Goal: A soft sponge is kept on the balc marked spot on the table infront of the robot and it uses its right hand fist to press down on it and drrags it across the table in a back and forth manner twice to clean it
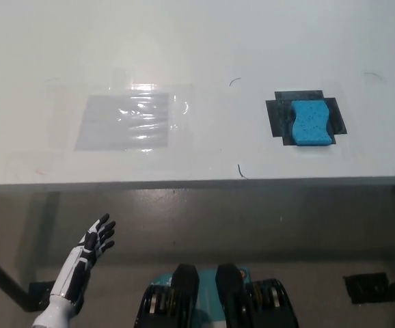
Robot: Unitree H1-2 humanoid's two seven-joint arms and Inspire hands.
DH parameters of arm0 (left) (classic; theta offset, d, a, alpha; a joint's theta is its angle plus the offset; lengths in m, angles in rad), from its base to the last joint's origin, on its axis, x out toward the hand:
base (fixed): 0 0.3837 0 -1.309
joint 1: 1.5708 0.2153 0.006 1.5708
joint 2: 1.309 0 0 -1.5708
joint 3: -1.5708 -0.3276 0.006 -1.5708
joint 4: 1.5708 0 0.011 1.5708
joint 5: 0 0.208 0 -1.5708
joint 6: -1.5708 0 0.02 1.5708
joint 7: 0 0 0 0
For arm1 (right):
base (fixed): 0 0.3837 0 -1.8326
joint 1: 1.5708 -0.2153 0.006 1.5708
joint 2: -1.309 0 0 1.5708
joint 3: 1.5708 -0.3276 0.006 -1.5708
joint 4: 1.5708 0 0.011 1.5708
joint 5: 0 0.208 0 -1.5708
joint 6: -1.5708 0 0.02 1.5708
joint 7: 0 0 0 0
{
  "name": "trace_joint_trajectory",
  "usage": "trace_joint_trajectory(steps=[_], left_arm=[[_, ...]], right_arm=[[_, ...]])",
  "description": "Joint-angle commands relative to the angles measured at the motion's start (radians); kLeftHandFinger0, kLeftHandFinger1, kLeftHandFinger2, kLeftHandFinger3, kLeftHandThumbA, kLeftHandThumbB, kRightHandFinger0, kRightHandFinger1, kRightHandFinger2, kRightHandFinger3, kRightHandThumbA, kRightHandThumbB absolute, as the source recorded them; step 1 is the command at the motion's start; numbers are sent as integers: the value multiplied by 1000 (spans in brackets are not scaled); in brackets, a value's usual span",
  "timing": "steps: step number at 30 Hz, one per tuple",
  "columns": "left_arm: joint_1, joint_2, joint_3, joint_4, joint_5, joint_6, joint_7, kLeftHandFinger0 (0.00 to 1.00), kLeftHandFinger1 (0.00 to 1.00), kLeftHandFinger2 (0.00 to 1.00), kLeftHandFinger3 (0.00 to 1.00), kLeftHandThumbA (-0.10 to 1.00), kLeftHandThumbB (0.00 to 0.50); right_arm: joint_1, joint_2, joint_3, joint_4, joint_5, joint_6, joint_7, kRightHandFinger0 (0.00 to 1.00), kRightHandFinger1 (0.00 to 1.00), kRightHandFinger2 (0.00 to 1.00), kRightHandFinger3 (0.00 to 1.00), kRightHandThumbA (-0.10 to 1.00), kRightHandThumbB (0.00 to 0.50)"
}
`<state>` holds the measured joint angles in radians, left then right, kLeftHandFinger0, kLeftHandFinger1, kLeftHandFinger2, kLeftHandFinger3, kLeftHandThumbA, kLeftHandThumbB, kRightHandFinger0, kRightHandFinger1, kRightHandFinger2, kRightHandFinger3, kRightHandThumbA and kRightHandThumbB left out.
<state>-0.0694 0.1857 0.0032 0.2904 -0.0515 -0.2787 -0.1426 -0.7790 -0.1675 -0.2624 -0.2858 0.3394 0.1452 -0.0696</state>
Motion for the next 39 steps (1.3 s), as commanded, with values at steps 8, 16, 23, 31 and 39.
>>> trace_joint_trajectory(steps=[8, 16, 23, 31, 39], left_arm=[[3, 2, 14, -24, -10, -39, -3, 1000, 1000, 1000, 1000, 1000, 500], [5, 1, 15, -21, -10, -46, -3, 1000, 1000, 1000, 1000, 1000, 500], [18, 2, 15, -33, -7, -33, 0, 1000, 1000, 1000, 1000, 1000, 500], [43, -3, 21, -48, -22, -42, -3, 1000, 1000, 1000, 1000, 1000, 500], [30, -1, 17, -34, -21, -48, -9, 1000, 1000, 1000, 1000, 1000, 500]], right_arm=[[-162, 18, 44, 281, 45, 10, 41, 0, 0, 0, 0, 1000, 224], [-358, -7, 44, 893, -11, -192, 77, 0, 0, 0, 0, 1000, 167], [-460, -1, 64, 1317, -38, -307, 66, 0, 0, 0, 0, 1000, 158], [-468, 21, 44, 1572, -16, -332, 68, 0, 0, 0, 0, 1000, 217], [-407, 17, 9, 1688, -1, -329, 82, 0, 0, 0, 0, 1000, 178]])
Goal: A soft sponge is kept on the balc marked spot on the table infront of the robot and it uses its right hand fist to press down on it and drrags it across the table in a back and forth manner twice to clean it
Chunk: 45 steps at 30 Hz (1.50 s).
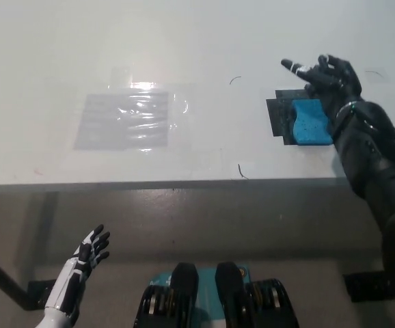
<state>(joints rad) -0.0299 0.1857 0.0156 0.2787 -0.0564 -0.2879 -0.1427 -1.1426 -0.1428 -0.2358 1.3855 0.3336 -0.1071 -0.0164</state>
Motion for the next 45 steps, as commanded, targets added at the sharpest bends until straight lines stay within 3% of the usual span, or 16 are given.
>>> trace_joint_trajectory(steps=[1, 8, 15, 18, 25, 34, 37, 43, 45], left_arm=[[-9, -2, 3, -26, -7, -37, -3, 1000, 1000, 1000, 1000, 1000, 500], [-6, -5, -2, -29, 0, -32, -1, 1000, 1000, 1000, 1000, 1000, 500], [-18, 3, 0, -26, 0, -34, -6, 1000, 1000, 1000, 1000, 1000, 500], [-22, 2, -2, -26, 0, -29, -6, 1000, 1000, 1000, 1000, 1000, 500], [-30, 2, 2, -30, -7, -18, -7, 1000, 1000, 1000, 1000, 1000, 500], [-25, 0, 2, -33, 0, -19, -1, 1000, 1000, 1000, 1000, 1000, 500], [-25, 3, 0, -32, -7, -22, -9, 1000, 1000, 1000, 1000, 1000, 500], [-26, 4, -1, -34, -4, -32, -11, 1000, 1000, 1000, 1000, 1000, 500], [-27, 3, -1, -32, 1, -32, -6, 1000, 1000, 1000, 1000, 1000, 500]], right_arm=[[-31, 2, -20, 22, 3, -72, 21, 0, 0, 0, 0, 1000, 179], [45, 25, -14, 41, -9, -67, 28, 0, 0, 0, 0, 1000, 188], [115, 37, 4, 53, -30, -68, 10, 0, 0, 0, 0, 1000, 154], [125, 38, 14, 57, -42, -55, 3, 0, 0, 0, 2, 1000, 176], [95, 62, 20, 52, -49, -55, 14, 0, 0, 0, 0, 1000, 172], [39, 175, 36, 33, -61, -85, 65, 0, 0, 0, 0, 1000, 204], [29, 218, 36, 25, -56, -96, 78, 0, 0, 0, 0, 1000, 180], [28, 299, 119, 9, -120, -127, 69, 0, 0, 0, 0, 1000, 189], [35, 324, 129, 5, -121, -144, 73, 0, 0, 0, 0, 1000, 164]])
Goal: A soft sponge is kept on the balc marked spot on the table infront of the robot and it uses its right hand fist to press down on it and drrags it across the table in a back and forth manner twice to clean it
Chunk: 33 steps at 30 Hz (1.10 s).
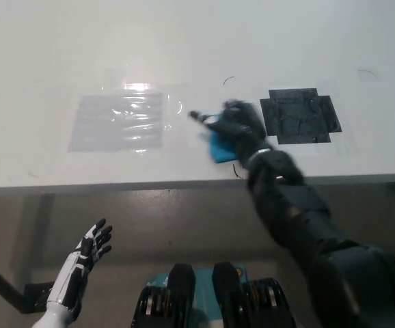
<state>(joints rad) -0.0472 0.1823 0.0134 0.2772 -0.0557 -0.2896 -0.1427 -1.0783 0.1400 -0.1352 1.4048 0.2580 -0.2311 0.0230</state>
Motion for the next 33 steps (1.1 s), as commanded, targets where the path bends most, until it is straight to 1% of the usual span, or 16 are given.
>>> trace_joint_trajectory(steps=[1, 5, 8, 12, 13, 16, 17, 19, 20, 23, 26, 28, 29, 30, 31, 33], left_arm=[[-11, 8, 0, -31, 2, -30, -7, 1000, 1000, 1000, 1000, 1000, 500], [-17, 9, -1, -41, -1, -14, -10, 1000, 1000, 1000, 1000, 1000, 500], [-16, 9, -1, -40, 6, -16, -6, 1000, 1000, 1000, 1000, 1000, 500], [-20, 11, -2, -35, 5, -18, -9, 1000, 1000, 1000, 1000, 1000, 500], [-19, 10, 0, -39, 1, -12, -8, 1000, 1000, 1000, 1000, 1000, 500], [-15, 10, 2, -39, -3, -16, -9, 1000, 1000, 1000, 1000, 1000, 500], [-15, 11, 2, -41, 0, -11, -8, 1000, 1000, 1000, 1000, 1000, 500], [-17, 10, 2, -36, -2, -13, -9, 1000, 1000, 1000, 1000, 1000, 500], [-18, 10, 2, -35, -1, -13, -9, 1000, 1000, 1000, 1000, 1000, 500], [-20, 8, 0, -31, 6, -17, -5, 1000, 1000, 1000, 1000, 1000, 500], [-21, 8, 1, -28, 7, -22, -3, 1000, 1000, 1000, 1000, 1000, 500], [-20, 7, 3, -31, 5, -19, -3, 1000, 1000, 1000, 1000, 1000, 500], [-18, 7, 4, -30, 2, -18, -3, 1000, 1000, 1000, 1000, 1000, 500], [-15, 10, 8, -30, -2, -19, -4, 1000, 1000, 1000, 1000, 1000, 500], [-13, 12, 10, -29, -3, -21, -3, 1000, 1000, 1000, 1000, 1000, 500], [-15, 16, 14, -27, -8, -18, -6, 1000, 1000, 1000, 1000, 1000, 500]], right_arm=[[-28, 46, 33, -14, -47, -23, 34, 0, 0, 0, 0, 1000, 170], [-20, 44, 55, -12, -63, -31, 30, 0, 0, 0, 0, 1000, 183], [-9, 30, 51, -7, -62, -25, 27, 0, 0, 0, 0, 1000, 205], [13, -9, 46, -6, -65, -23, 38, 0, 0, 0, 0, 1000, 187], [22, -31, 37, -3, -58, -29, 44, 0, 0, 0, 0, 1000, 161], [38, -82, 4, 3, -32, -30, 50, 0, 0, 0, 0, 1000, 155], [41, -102, -6, 6, -26, -24, 53, 0, 0, 0, 0, 1000, 164], [48, -144, -6, 8, -36, -20, 43, 0, 0, 0, 0, 1000, 135], [51, -164, -12, 8, -35, -13, 42, 0, 0, 0, 0, 1000, 153], [66, -228, -32, 8, -25, -10, 53, 0, 0, 0, 0, 1000, 152], [81, -289, -52, 12, -17, -3, 35, 0, 0, 0, 0, 1000, 183], [95, -327, -58, 16, -21, -6, 25, 0, 0, 0, 0, 1000, 128], [106, -345, -62, 16, -21, -8, 23, 0, 0, 19, 31, 1000, 144], [119, -369, -87, 17, 2, -5, 34, 0, 0, 0, 0, 1000, 173], [126, -380, -98, 16, 10, -6, 40, 0, 0, 0, 0, 1000, 190], [148, -423, -100, 16, -5, -31, 42, 0, 0, 0, 0, 1000, 107]])
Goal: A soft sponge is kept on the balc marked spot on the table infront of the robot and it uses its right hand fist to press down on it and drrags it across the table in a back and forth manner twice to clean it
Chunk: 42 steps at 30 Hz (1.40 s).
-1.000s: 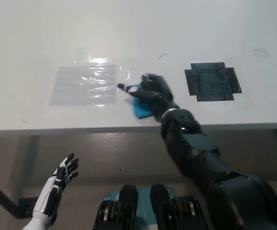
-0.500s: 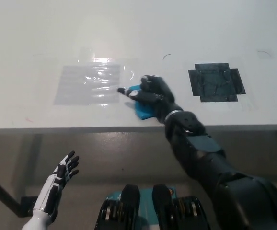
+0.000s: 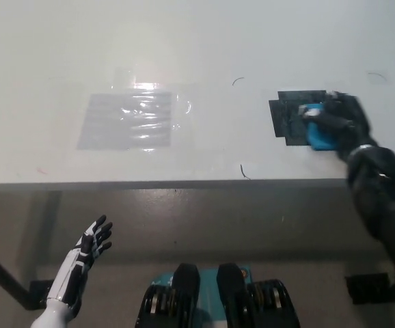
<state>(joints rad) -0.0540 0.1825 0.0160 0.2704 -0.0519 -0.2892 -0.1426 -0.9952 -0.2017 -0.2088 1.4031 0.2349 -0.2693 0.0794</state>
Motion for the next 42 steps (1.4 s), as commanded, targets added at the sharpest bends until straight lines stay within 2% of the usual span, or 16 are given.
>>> trace_joint_trajectory(steps=[1, 4, 8, 10, 11, 14, 16, 17, 20, 21, 24, 26, 29, 31, 35, 42], left_arm=[[-8, 16, 11, -17, -15, -22, -10, 1000, 1000, 1000, 1000, 1000, 500], [-9, 17, 10, -10, -11, -23, -9, 1000, 1000, 1000, 1000, 1000, 500], [-12, 14, 11, -7, -8, -24, -4, 1000, 1000, 1000, 1000, 1000, 495], [-16, 15, 11, 1, -5, -28, -2, 1000, 1000, 1000, 1000, 1000, 495], [-20, 15, 11, 3, -6, -26, -3, 1000, 1000, 1000, 1000, 1000, 490], [-24, 15, 10, 1, -5, -20, -4, 1000, 1000, 1000, 1000, 1000, 487], [-25, 16, 10, 1, 0, -17, 0, 1000, 1000, 1000, 1000, 1000, 493], [-25, 16, 10, 1, -5, -18, -4, 1000, 1000, 1000, 1000, 1000, 499], [-37, 23, 12, 1, -4, -15, -5, 1000, 1000, 1000, 1000, 1000, 495], [-36, 23, 13, 4, -8, -18, -7, 1000, 1000, 1000, 1000, 1000, 493], [-30, 19, 11, 3, -11, -19, -7, 1000, 1000, 1000, 1000, 1000, 492], [-23, 14, 11, 4, -4, -23, 0, 1000, 1000, 1000, 1000, 1000, 486], [-30, 13, 14, 11, -3, -21, 5, 1000, 1000, 1000, 1000, 1000, 500], [-7, 15, 13, 4, -6, -26, 0, 1000, 1000, 1000, 1000, 1000, 500], [16, -1, 12, 5, -15, -30, 2, 1000, 1000, 1000, 1000, 1000, 500], [18, 1, 8, 12, -18, -42, -8, 1000, 1000, 1000, 1000, 1000, 500]], right_arm=[[74, -97, -33, 16, 23, 3, 0, 0, 0, 0, 0, 1000, 107], [92, -133, -40, 17, 26, 35, -4, 0, 0, 0, 0, 1000, 161], [123, -169, -35, 17, 14, 13, -24, 0, 0, 28, 48, 1000, 131], [134, -183, -57, 20, 37, 24, -9, 0, 0, 25, 33, 1000, 164], [139, -191, -73, 23, 53, 30, 6, 0, 0, 20, 18, 1000, 131], [156, -206, -110, 24, 79, 34, 21, 0, 0, 19, 22, 1000, 120], [163, -210, -127, 25, 85, 41, 17, 0, 0, 147, 144, 1000, 120], [164, -210, -133, 26, 85, 48, 0, 0, 0, 244, 268, 1000, 130], [154, -201, -137, 25, 82, 37, 0, 0, 0, 346, 468, 1000, 123], [150, -196, -134, 24, 78, 38, -1, 0, 0, 332, 456, 1000, 119], [139, -182, -123, 21, 68, 30, 5, 0, 0, 83, 186, 1000, 159], [127, -160, -94, 15, 41, 12, 7, 0, 0, 1, 21, 1000, 142], [82, -111, -84, 9, 42, 26, 8, 0, 0, 0, 0, 1000, 144], [86, -84, -71, 3, 34, 13, 11, 0, 0, 0, 0, 1000, 104], [65, -15, -54, 1, 33, 9, -1, 0, 0, 0, 0, 1000, 167], [38, 64, -62, -6, 47, 21, 9, 0, 0, 0, 0, 1000, 146]])
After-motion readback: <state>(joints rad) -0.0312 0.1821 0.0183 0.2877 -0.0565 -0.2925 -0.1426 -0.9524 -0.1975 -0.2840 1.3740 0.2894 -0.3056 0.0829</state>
